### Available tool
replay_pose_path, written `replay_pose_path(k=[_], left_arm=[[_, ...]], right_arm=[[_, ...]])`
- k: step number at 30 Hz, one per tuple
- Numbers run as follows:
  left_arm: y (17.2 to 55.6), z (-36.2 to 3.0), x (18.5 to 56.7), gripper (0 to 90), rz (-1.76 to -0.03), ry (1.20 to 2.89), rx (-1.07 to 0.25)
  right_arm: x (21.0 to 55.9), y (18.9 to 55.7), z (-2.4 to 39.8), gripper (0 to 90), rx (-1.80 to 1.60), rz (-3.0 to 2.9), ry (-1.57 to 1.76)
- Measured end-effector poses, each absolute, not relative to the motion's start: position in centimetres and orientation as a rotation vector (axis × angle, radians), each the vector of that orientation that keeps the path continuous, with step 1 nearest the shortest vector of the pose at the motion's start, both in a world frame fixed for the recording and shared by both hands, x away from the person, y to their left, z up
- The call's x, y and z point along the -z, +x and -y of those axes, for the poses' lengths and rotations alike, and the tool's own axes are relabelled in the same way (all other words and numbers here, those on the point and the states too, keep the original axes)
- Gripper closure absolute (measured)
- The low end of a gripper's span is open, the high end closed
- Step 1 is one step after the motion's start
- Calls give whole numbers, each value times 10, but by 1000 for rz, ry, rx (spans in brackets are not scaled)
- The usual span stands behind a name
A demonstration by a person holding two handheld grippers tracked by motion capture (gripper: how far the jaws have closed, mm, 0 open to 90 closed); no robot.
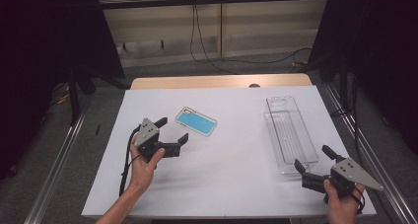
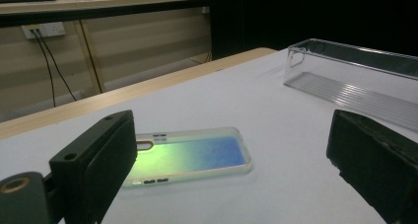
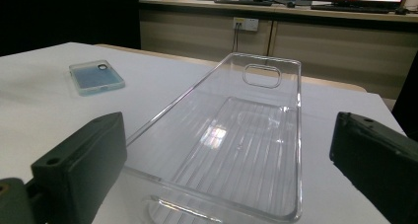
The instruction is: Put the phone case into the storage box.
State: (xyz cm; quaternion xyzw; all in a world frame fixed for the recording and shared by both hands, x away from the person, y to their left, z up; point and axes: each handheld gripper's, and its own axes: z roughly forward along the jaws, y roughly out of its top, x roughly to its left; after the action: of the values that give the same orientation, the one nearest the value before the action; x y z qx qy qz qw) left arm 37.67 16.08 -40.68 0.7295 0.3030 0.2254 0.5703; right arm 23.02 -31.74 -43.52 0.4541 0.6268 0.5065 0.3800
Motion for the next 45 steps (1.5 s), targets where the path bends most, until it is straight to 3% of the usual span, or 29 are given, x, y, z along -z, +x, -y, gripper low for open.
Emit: replay_pose_path(k=[14,25,45], left_arm=[[397,-132,411,71,-664,1796,-522],[411,-119,411,20,-635,1722,-512],[439,-98,424,39,-661,1734,-506]], right_arm=[[435,230,318,3,-1306,-1601,1159],[435,230,318,3,-1307,-1606,1156],[435,230,319,4,-1311,-1603,1157]])
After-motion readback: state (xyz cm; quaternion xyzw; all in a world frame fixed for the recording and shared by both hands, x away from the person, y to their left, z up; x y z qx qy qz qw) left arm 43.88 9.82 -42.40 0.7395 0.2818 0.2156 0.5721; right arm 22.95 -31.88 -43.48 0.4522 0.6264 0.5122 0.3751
